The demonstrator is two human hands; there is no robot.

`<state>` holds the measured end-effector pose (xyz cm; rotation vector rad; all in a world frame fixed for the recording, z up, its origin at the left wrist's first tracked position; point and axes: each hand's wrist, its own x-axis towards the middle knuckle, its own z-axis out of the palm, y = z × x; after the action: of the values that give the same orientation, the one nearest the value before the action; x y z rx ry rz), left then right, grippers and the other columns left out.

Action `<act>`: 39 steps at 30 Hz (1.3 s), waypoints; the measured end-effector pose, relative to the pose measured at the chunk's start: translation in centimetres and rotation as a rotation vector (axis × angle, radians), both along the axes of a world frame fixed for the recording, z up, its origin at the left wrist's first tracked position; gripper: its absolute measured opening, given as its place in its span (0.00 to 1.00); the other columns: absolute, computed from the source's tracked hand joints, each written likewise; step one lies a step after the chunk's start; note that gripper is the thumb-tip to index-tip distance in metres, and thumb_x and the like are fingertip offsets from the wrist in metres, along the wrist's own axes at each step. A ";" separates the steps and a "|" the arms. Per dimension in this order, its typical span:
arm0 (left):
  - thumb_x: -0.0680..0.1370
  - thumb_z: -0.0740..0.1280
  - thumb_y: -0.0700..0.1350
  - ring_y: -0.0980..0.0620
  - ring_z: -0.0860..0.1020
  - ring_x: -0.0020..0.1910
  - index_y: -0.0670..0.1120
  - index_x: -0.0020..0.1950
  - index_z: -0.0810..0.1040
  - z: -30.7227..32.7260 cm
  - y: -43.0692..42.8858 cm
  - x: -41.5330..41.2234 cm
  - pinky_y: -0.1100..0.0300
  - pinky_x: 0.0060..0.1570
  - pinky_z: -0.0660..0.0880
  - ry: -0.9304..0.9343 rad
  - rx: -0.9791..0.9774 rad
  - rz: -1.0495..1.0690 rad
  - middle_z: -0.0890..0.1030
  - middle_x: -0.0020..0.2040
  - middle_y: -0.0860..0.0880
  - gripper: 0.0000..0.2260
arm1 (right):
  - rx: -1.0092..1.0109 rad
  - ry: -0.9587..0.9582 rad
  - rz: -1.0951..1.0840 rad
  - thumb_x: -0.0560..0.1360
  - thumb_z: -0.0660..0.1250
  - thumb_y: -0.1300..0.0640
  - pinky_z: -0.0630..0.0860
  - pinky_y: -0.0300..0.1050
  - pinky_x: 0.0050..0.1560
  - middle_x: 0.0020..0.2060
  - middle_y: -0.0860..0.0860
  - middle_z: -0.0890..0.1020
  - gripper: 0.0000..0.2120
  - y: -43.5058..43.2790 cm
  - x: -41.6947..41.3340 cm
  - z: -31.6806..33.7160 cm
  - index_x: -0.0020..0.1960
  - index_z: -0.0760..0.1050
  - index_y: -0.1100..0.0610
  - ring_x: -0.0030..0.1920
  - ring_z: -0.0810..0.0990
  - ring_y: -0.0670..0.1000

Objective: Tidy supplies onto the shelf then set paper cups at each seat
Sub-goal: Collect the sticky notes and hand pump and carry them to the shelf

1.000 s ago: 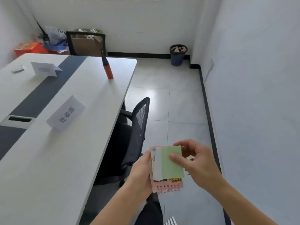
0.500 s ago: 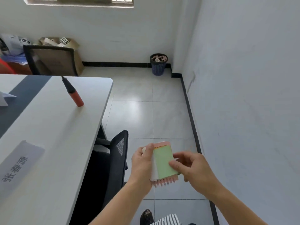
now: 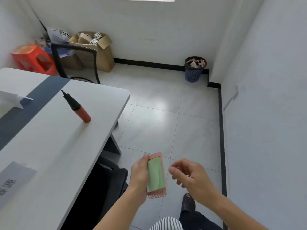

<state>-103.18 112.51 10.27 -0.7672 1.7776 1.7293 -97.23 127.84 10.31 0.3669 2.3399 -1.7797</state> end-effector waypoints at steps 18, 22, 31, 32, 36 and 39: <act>0.80 0.62 0.51 0.45 0.73 0.32 0.41 0.46 0.80 -1.6 -7.5 -11.2 0.55 0.34 0.72 0.029 -0.014 0.714 0.74 0.37 0.41 0.15 | 0.087 -0.127 0.360 0.75 0.70 0.58 0.76 0.44 0.35 0.34 0.53 0.85 0.02 5.3 -29.5 -1.1 0.45 0.81 0.55 0.34 0.81 0.49; 0.80 0.61 0.49 0.45 0.72 0.30 0.41 0.43 0.81 -0.7 -10.3 -15.7 0.55 0.33 0.71 0.034 0.070 0.855 0.74 0.31 0.43 0.15 | 0.078 -0.125 0.477 0.75 0.70 0.60 0.75 0.44 0.34 0.33 0.52 0.85 0.02 0.3 -33.8 -0.6 0.45 0.81 0.55 0.32 0.81 0.47; 0.80 0.61 0.49 0.48 0.72 0.32 0.43 0.43 0.80 0.6 -15.4 -20.6 0.58 0.32 0.70 0.086 0.031 1.123 0.74 0.34 0.46 0.13 | 0.220 -0.156 0.850 0.74 0.70 0.56 0.79 0.50 0.38 0.35 0.51 0.86 0.02 -8.6 -44.5 -2.4 0.46 0.80 0.51 0.36 0.83 0.51; 0.79 0.62 0.49 0.48 0.72 0.32 0.44 0.42 0.80 0.5 -15.6 -20.6 0.57 0.34 0.69 0.064 0.026 1.189 0.74 0.34 0.46 0.13 | 0.233 -0.151 0.903 0.73 0.71 0.55 0.79 0.50 0.40 0.35 0.50 0.85 0.03 -9.9 -45.9 -2.9 0.47 0.80 0.50 0.36 0.83 0.50; 0.80 0.61 0.50 0.49 0.70 0.32 0.47 0.43 0.82 0.4 -15.0 -20.8 0.56 0.34 0.68 -0.034 0.060 1.446 0.75 0.32 0.48 0.13 | 0.285 -0.036 1.103 0.69 0.74 0.50 0.77 0.43 0.49 0.43 0.44 0.84 0.16 -16.0 -51.4 -4.7 0.55 0.76 0.46 0.45 0.81 0.41; 0.80 0.61 0.50 0.51 0.71 0.34 0.47 0.48 0.83 0.7 -13.8 -22.0 0.57 0.35 0.68 -0.077 0.090 1.622 0.75 0.34 0.50 0.12 | 0.301 0.106 1.244 0.67 0.75 0.44 0.77 0.47 0.54 0.59 0.43 0.77 0.34 -21.1 -55.1 -6.7 0.68 0.65 0.43 0.58 0.76 0.43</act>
<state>-125.19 98.76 10.97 -2.5684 0.7951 2.4495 -152.31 106.74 3.64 -0.9646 2.0345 -0.8313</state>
